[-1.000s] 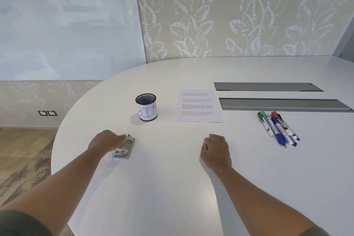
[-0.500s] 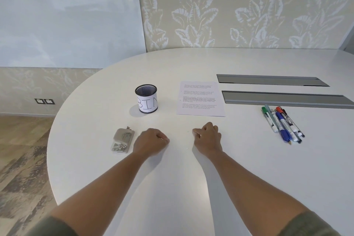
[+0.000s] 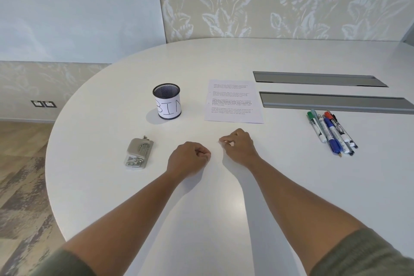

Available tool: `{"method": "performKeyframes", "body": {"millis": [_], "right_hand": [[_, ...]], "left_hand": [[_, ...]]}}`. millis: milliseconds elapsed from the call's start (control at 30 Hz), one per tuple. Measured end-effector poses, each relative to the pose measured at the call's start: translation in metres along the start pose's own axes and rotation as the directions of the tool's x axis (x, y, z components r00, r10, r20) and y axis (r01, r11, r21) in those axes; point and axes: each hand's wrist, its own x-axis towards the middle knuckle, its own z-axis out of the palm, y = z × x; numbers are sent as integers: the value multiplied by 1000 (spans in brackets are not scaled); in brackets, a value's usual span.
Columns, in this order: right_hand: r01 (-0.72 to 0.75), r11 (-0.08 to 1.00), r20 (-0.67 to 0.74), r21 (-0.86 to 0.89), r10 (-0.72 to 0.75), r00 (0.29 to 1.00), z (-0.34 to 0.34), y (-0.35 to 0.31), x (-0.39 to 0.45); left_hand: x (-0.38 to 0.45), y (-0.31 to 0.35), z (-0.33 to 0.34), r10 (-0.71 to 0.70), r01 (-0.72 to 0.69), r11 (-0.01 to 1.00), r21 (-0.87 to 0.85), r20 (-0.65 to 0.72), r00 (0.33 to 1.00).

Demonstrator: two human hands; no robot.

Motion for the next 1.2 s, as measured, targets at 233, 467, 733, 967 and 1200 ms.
{"method": "performKeyframes", "body": {"millis": [233, 467, 733, 967, 1200], "right_hand": [[-21, 999, 33, 31, 20, 999, -3, -4, 0], [8, 1000, 15, 29, -8, 1000, -2, -2, 2], [7, 995, -14, 104, -6, 1000, -3, -1, 1], [10, 994, -37, 107, -6, 999, -4, -1, 0], [24, 993, -57, 115, -17, 998, -7, -1, -1]], "left_hand": [[-6, 4, 8, 53, -53, 998, 23, 15, 998], [-12, 7, 16, 66, -67, 997, 44, 21, 998], [-15, 10, 25, 78, -71, 993, 95, -69, 995], [-11, 8, 19, 20, -20, 1000, 5, -22, 1000], [-6, -2, 11, 48, -48, 998, -33, -6, 999]]}}
